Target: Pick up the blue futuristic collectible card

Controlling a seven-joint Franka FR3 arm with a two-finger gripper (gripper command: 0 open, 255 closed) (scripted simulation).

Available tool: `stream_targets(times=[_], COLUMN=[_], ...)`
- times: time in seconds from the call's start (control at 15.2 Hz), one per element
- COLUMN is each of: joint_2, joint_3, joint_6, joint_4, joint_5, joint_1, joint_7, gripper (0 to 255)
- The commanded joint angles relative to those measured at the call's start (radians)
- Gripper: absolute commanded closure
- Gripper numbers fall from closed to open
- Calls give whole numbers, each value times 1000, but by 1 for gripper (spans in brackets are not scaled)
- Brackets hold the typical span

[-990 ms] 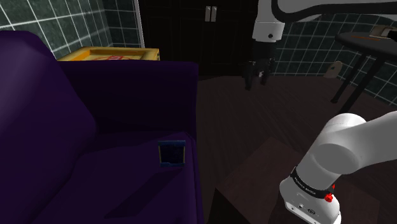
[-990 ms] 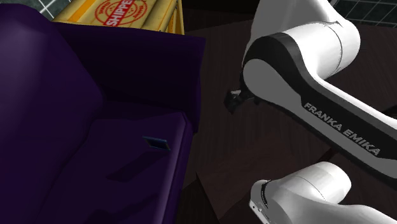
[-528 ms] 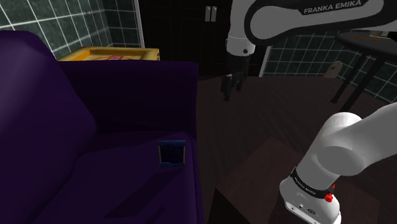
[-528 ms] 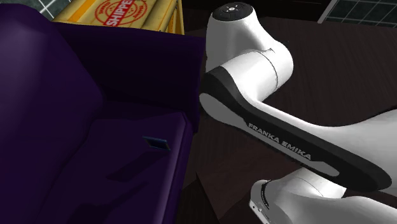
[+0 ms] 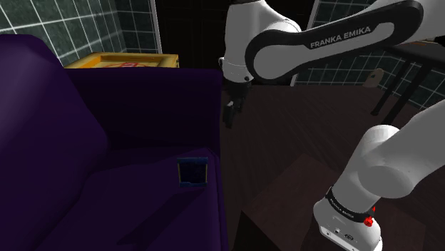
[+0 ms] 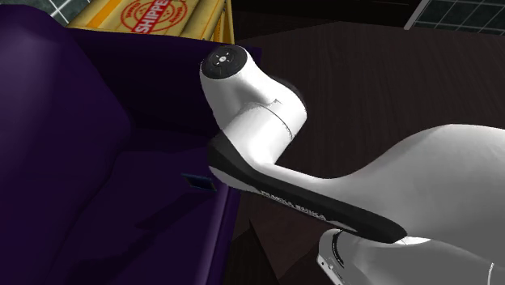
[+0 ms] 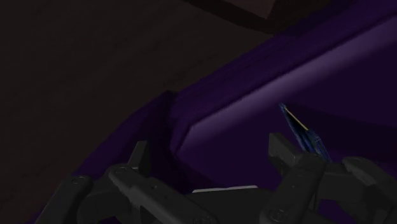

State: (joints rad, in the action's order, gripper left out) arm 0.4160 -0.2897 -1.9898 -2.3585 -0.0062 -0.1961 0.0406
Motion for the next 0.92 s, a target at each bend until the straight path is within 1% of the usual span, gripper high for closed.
stream_targets(times=[0.0, 0.2, 0.4, 0.66, 0.79, 0.86], joint_2=[-58, -133, -212, -323, -381, -400], joint_3=[-40, -93, -146, -212, -239, -247], joint_6=[-56, -126, -189, -260, -287, -295], joint_4=[18, 40, 65, 103, 125, 133], joint_5=[-28, -83, -154, -278, -353, -379], joint_1=[-16, -35, -51, -73, -88, -94], joint_7=[3, 9, 25, 64, 92, 101], gripper=[0, 0, 0, 0, 0, 0])
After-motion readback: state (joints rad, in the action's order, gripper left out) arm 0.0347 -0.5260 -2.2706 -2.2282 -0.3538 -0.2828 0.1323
